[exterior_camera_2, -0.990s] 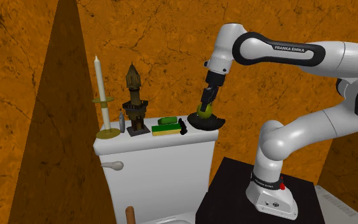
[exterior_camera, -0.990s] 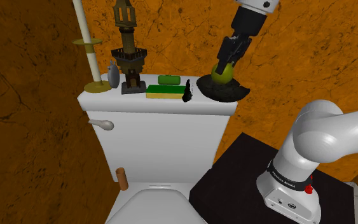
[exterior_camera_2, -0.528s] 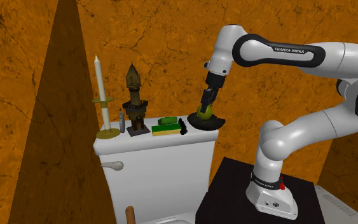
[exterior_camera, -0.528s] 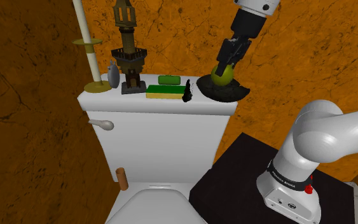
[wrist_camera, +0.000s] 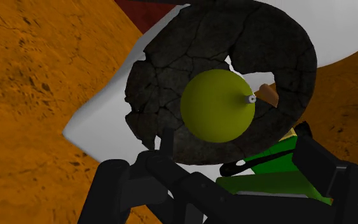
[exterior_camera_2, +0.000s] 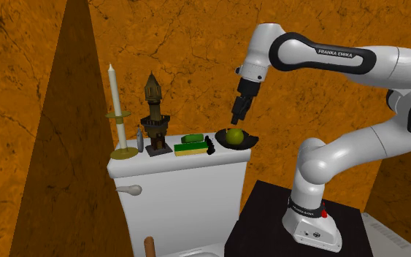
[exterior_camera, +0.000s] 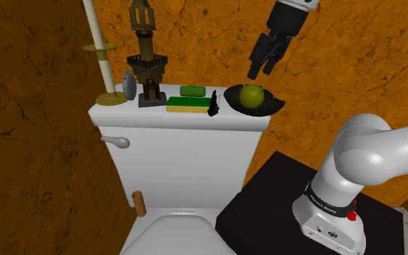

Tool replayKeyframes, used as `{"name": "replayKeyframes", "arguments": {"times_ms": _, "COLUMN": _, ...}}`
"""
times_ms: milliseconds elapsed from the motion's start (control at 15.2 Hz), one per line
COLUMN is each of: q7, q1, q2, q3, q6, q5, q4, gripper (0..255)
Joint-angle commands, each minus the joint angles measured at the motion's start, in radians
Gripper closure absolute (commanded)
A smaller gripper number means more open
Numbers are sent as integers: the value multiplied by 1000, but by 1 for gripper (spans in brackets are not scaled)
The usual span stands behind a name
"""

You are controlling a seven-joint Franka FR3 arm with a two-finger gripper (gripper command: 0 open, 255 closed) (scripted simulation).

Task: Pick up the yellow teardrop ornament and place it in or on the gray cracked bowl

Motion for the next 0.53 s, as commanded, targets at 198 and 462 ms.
{"name": "replayKeyframes", "arguments": {"times_ms": 198, "q7": 3, "q1": -3, "q2": 19, "q3": -13, "q6": -80, "q5": -11, "q4": 98, "gripper": 0}}
{"name": "replayKeyframes", "arguments": {"times_ms": 462, "q7": 3, "q1": -3, "q2": 19, "q3": -13, "q6": -80, "q5": -11, "q4": 98, "gripper": 0}}
